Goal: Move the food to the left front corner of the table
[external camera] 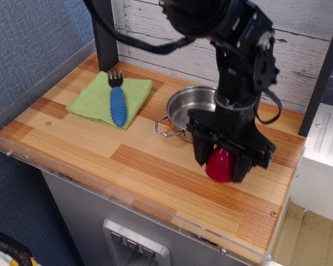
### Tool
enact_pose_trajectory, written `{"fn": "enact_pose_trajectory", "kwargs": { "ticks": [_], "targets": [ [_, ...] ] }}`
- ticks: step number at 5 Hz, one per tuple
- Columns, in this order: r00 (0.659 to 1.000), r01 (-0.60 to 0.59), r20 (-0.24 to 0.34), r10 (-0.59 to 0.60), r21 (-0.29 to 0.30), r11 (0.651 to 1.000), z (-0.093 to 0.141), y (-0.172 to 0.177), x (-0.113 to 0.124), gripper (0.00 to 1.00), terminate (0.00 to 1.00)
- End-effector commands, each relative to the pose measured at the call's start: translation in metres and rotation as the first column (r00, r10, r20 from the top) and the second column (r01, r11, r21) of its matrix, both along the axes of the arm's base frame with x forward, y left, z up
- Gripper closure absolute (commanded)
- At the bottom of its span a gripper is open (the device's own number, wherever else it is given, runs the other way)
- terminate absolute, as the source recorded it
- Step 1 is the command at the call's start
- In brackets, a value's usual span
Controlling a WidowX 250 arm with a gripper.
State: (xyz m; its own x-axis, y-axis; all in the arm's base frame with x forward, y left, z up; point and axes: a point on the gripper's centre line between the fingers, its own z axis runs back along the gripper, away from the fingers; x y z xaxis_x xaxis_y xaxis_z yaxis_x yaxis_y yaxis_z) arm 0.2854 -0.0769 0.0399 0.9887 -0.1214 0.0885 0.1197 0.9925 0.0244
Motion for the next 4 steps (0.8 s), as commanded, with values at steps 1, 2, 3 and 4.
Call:
{"fn": "enact_pose_trajectory", "kwargs": {
  "ticks": [1,2,3,4],
  "targets": [
    [0.992,-0.068,0.106,0.066,0.01,0.998,0.041,0.02,0.012,1.0,0.0],
    [0.984,-0.157,0.086,0.153,0.04,0.987,0.049,0.051,0.002,1.0,0.0],
    [0.955,-0.291,0.067,0.287,0.049,0.956,0.05,0.09,-0.014,1.0,0.0],
    [0.925,-0.378,0.059,0.376,0.034,0.925,0.046,0.122,-0.017,1.0,0.0]
  ]
}}
